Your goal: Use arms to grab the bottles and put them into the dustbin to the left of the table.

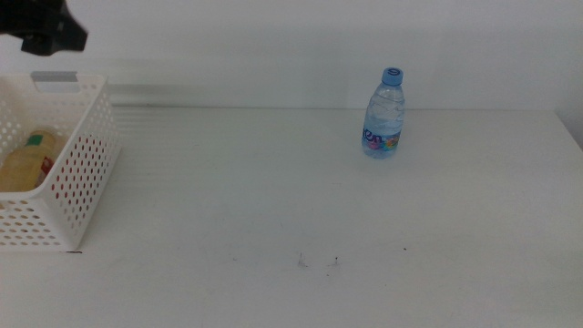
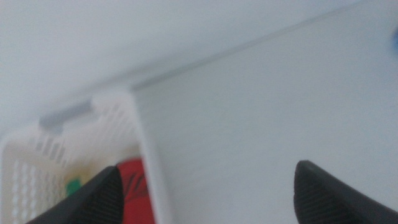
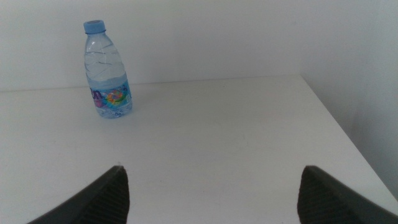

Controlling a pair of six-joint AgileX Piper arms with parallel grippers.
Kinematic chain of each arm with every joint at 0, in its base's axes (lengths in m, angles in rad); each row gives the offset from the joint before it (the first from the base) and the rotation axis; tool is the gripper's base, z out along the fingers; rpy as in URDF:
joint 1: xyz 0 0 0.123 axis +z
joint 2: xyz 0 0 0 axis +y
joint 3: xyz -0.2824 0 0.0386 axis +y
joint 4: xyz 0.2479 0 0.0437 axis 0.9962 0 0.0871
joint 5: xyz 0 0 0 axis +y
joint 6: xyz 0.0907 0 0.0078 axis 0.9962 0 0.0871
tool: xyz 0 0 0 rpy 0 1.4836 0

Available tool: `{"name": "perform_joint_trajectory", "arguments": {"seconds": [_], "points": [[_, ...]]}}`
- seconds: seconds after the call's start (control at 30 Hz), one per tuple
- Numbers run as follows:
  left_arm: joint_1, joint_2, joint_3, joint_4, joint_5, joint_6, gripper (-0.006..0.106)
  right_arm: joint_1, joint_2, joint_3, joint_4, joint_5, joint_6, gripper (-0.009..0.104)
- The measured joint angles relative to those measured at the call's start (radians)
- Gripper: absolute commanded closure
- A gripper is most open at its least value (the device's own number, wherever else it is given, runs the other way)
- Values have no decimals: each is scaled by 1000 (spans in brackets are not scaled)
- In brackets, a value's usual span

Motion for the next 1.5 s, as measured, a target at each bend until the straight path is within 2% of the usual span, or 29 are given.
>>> {"name": "perform_joint_trajectory", "arguments": {"seconds": [0.13,0.33,0.43,0.67,1.1,1.17,1.27,1.33,1.4,1.5], "points": [[-48,-164,108,-97,-78,65,7,0,0,0,0,0,0,5],[-86,-352,307,-336,-177,247,7,0,0,0,0,0,0,5],[-122,-431,397,-397,-226,288,7,0,0,0,0,0,0,5],[-195,-531,485,-422,-286,304,7,0,0,0,0,0,0,5],[-195,-533,485,-445,-314,304,7,0,0,0,0,0,0,5],[-202,-526,467,-422,-284,274,7,0,0,0,0,0,0,5],[-248,-511,435,-264,-232,92,7,0,0,0,0,0,0,5],[-311,-507,424,-121,-219,-44,7,0,0,0,0,0,0,5],[-375,-505,423,-40,-235,-111,7,0,0,0,0,0,0,5],[-450,-505,421,23,-276,-181,7,0,0,0,0,0,0,5]]}}
